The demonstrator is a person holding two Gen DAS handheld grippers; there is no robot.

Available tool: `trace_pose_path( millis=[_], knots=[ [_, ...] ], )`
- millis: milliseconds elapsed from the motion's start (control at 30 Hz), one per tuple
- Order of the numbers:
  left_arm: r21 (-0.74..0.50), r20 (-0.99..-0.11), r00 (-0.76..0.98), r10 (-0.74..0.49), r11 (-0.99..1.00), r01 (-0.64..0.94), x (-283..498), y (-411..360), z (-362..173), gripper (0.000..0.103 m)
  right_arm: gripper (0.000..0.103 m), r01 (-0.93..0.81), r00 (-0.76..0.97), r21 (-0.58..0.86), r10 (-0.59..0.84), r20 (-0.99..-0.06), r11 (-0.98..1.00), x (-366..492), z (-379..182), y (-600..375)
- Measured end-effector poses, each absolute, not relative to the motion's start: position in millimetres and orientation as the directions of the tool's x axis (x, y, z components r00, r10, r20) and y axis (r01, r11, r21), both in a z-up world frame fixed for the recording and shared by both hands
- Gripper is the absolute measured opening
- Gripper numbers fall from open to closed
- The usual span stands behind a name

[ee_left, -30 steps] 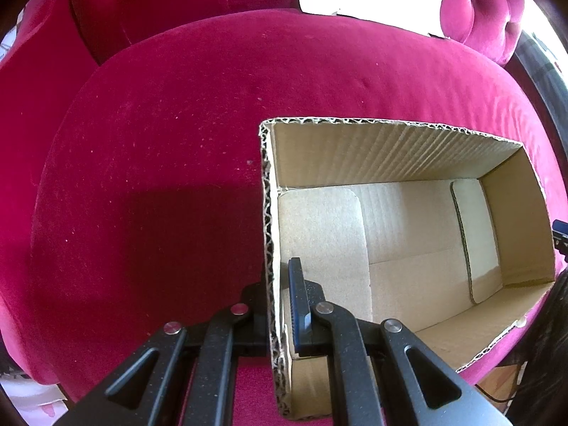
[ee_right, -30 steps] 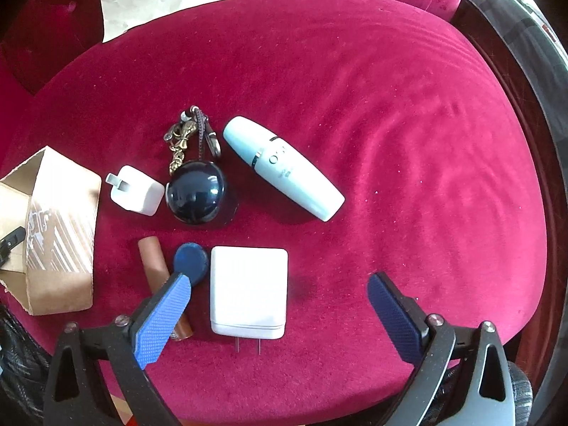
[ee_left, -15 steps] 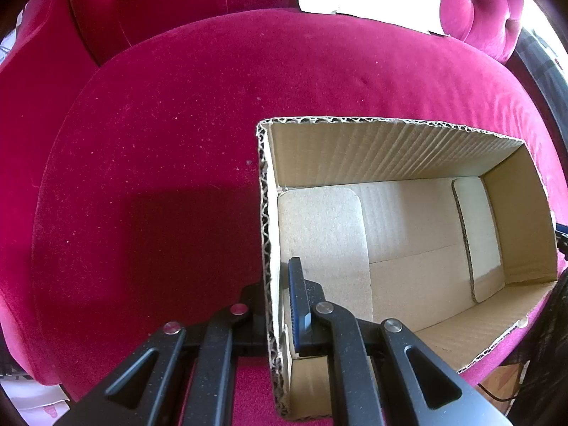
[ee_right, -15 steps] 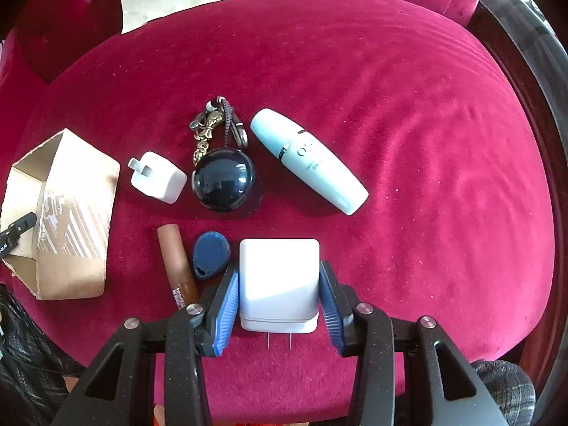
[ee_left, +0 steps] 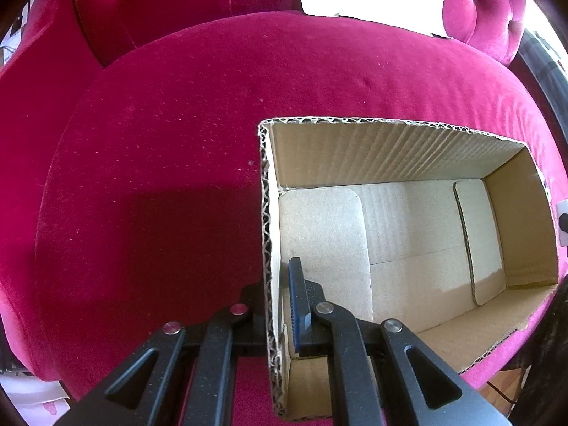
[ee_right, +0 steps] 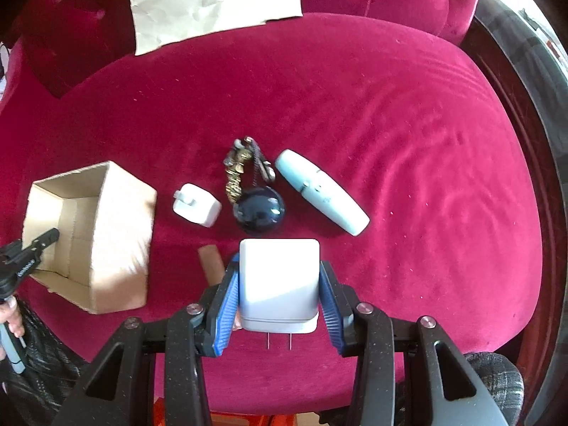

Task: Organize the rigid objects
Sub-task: 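Carry the white charger with the right gripper over the box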

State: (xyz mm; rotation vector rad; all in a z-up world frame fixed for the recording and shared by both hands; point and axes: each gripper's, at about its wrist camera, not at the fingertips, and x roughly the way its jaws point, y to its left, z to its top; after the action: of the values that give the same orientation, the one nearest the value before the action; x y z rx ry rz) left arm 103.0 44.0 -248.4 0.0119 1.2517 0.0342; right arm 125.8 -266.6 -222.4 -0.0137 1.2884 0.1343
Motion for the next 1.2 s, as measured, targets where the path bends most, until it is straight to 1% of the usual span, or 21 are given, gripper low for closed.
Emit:
trace_pose_path(
  millis=[467, 767, 1200],
  knots=[
    [0.034, -0.947, 0.319, 0.046, 0.999, -0.043, 98.9, 40.4, -243.1, 0.008, 0.046, -0.186, 0.317, 0.062, 0.119, -0.941, 0.981, 134.2, -174.5, -222.9],
    [0.043, -0.946, 0.318, 0.059, 0.997, -0.059, 97.7, 37.2, -240.7, 0.008, 0.046, -0.241, 0.322, 0.063, 0.141, -0.936, 0.969, 135.8, -167.3, -192.0],
    [0.033, -0.947, 0.316, 0.051, 0.997, -0.063, 101.2, 38.5, -242.1, 0.008, 0.046, -0.395, 0.294, 0.090, 0.218, -0.931, 0.914, 130.0, -167.2, -121.6]
  ],
)
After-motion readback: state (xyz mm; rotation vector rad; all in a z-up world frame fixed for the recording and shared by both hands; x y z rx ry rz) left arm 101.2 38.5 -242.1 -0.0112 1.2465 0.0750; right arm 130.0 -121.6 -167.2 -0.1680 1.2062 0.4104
